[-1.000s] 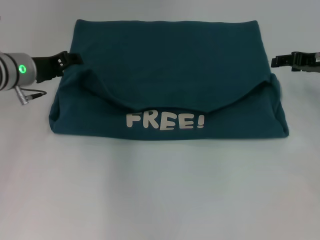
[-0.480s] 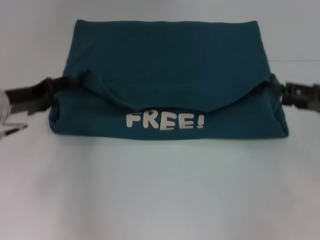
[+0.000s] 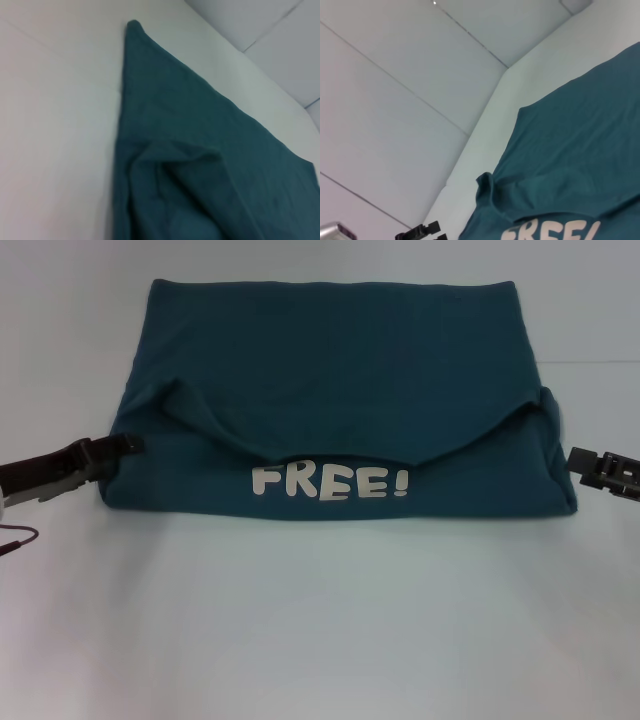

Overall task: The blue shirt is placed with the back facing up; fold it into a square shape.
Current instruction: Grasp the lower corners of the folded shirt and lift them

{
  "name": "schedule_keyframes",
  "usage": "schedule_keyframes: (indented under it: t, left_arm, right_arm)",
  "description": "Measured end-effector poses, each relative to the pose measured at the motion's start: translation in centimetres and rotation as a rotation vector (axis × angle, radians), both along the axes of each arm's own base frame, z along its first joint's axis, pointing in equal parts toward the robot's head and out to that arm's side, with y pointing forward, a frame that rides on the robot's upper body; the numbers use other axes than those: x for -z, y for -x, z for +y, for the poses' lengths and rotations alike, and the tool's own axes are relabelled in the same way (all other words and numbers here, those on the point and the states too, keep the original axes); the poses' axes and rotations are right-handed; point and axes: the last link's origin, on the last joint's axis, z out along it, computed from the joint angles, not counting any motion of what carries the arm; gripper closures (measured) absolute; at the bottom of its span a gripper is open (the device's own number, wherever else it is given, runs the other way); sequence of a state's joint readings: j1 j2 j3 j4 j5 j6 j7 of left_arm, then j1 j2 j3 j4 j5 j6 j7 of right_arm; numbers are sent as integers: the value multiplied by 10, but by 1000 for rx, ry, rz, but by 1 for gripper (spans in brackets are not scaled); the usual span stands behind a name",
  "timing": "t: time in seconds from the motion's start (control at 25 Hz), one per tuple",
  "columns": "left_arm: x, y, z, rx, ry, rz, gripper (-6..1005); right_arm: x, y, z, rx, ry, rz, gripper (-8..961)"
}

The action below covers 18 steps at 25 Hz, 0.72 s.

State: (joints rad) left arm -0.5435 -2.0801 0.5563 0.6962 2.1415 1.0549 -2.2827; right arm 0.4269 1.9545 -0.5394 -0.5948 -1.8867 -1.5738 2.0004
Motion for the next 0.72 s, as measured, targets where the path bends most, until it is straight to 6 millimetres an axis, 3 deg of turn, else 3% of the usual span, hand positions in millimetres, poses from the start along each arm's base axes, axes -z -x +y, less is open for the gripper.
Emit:
schedule_keyframes:
  t: [0.36, 0.72]
  left_arm:
    - [10, 4, 11, -43, -21, 36, 138]
    - [18, 5, 8, -72, -7, 6, 139]
  right_arm:
    - [1, -1, 4, 9, -14, -8, 10]
    - [2, -4, 4, 32, -20, -14, 12]
